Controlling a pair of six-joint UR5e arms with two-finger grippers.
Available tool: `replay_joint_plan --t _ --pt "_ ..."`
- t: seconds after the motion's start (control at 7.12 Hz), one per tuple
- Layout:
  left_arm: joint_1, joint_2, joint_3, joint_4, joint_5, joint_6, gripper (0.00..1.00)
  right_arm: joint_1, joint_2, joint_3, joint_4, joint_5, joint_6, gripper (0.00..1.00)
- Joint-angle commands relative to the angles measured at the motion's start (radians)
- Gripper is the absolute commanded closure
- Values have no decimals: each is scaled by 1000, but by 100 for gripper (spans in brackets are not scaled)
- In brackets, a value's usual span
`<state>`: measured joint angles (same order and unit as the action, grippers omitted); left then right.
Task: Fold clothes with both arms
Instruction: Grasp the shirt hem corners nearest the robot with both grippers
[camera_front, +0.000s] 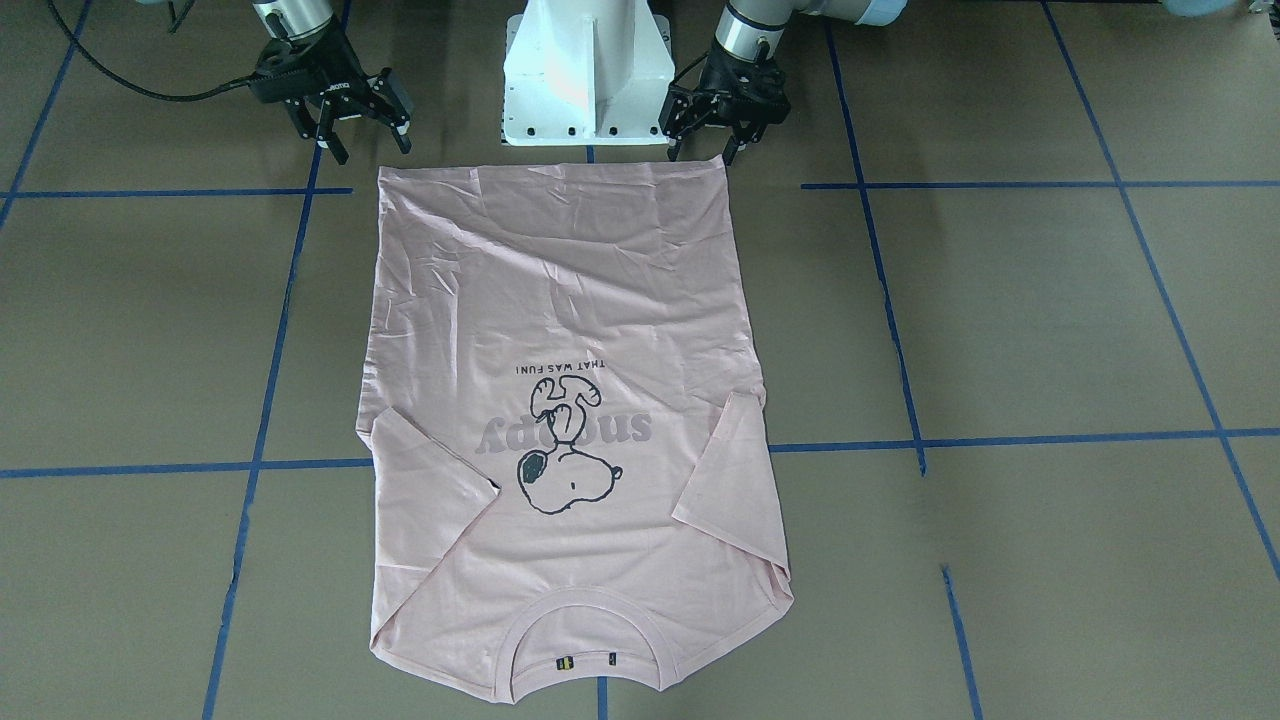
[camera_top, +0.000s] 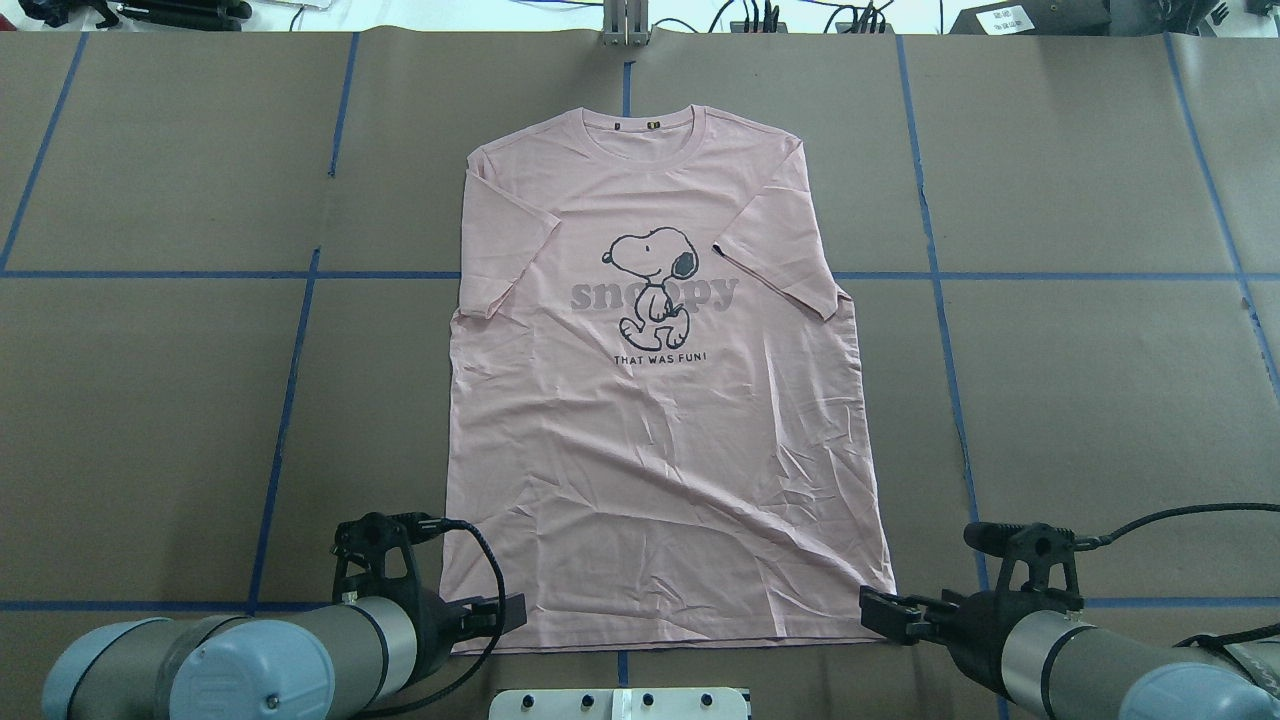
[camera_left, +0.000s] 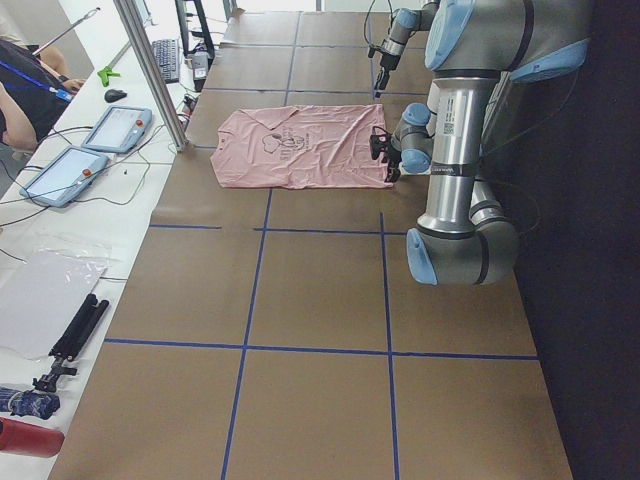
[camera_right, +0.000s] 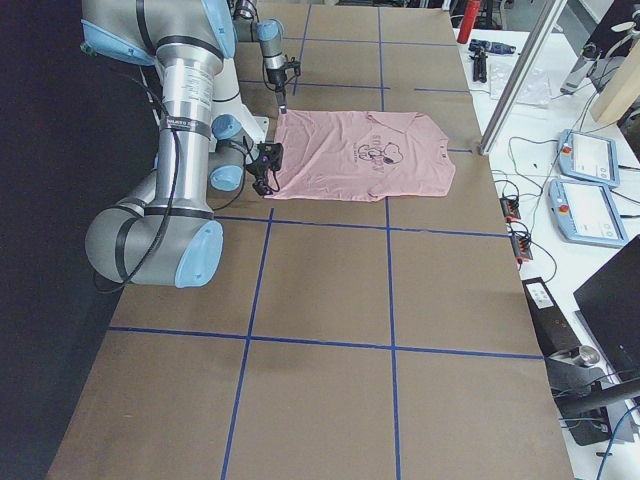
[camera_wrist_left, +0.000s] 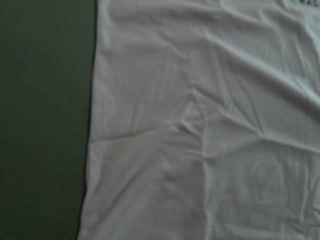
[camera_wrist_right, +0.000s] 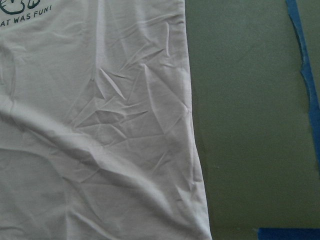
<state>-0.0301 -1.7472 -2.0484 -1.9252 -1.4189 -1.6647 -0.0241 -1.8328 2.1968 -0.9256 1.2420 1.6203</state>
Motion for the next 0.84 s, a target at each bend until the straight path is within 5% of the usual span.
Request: replay_joint_plan --t 0.0,0.28,0.7 --pt "18 21 4 8 5 -14 23 -7 -8 -2 14 -9 1 2" --pt "29 20 13 9 1 -13 26 -7 -8 -2 14 -9 1 1" --pt "36 18 13 9 0 -13 74 -7 -6 -2 14 -9 1 1"
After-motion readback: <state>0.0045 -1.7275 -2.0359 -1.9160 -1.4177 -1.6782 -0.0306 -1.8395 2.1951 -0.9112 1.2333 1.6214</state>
